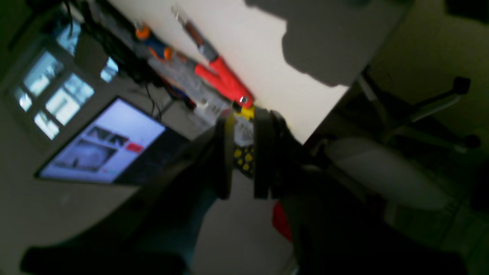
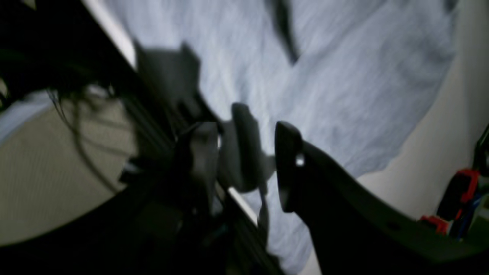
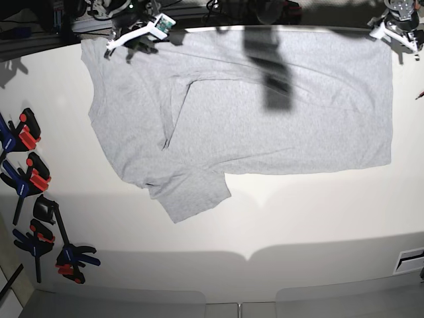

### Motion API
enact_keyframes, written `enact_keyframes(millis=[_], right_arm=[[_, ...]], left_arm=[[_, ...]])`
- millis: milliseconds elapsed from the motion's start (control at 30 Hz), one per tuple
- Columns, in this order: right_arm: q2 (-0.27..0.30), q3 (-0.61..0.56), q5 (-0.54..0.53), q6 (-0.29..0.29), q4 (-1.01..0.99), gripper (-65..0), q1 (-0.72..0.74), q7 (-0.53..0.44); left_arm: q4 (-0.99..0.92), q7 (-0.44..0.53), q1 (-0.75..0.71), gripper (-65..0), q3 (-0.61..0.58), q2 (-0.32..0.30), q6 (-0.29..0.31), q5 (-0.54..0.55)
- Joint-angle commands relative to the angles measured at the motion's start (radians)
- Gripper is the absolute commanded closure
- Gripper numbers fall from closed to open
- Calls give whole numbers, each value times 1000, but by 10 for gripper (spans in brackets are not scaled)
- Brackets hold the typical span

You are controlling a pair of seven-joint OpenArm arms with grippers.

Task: Fold the T-shirt properly
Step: 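Release the shirt and move both grippers over the shirt body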

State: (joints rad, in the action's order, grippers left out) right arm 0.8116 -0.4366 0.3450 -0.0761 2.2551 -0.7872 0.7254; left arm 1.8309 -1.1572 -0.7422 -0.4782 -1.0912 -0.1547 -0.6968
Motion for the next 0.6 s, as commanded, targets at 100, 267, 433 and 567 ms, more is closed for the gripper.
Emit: enact_keyframes(millis=[100,267,433,567], right_arm=[[-28,4,20,90,57,-231,61,-10],[-145,19,17,111,60,-231,226,6],[-277,81,-115,100,57,-231,444,5],[-423,166,-173,100,51,-231,557,8]], left_arm=[[10,-49,-3,-79,86,-23,-68,-93],[40,-11,0,-79,232,-28,-157,-147],[175,159,0,-78,289,-28,-183,-96],[283,317,46,-78,294,-27,-218,29]])
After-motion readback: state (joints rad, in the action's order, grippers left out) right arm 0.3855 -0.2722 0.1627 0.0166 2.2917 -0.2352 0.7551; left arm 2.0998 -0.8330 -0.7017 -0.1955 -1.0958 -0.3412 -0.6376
